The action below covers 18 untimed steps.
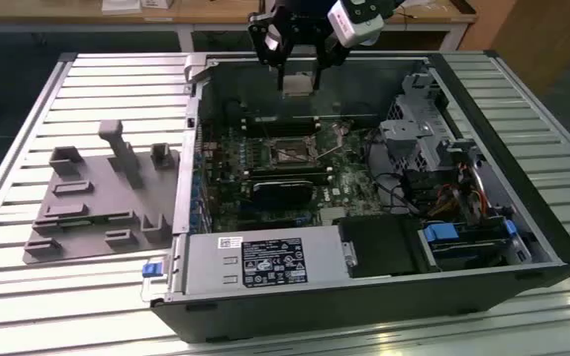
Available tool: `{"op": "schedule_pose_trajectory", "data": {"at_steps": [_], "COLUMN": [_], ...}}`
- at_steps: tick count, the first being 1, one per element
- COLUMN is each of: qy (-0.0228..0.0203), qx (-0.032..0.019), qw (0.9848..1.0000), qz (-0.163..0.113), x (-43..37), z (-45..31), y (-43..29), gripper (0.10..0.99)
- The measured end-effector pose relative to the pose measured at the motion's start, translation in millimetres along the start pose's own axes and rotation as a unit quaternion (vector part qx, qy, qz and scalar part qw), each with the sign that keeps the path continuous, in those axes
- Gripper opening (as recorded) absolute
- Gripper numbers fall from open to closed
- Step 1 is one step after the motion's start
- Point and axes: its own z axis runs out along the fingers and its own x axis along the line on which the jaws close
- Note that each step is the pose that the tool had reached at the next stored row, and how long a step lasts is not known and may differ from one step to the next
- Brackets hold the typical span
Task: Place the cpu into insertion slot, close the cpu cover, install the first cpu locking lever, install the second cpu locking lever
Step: 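Place the cpu into insertion slot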
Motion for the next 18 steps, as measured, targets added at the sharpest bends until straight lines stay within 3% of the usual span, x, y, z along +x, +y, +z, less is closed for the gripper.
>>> {"op": "schedule_pose_trajectory", "data": {"at_steps": [11, 18], "qy": [0.0, 0.0], "qx": [0.0, 0.0], "qw": [1.0, 1.0], "qz": [0.0, 0.0], "x": [0.0, -0.2], "z": [0.2, 7.0], "y": [0.0, -0.6], "gripper": [0.537, 0.537]}}
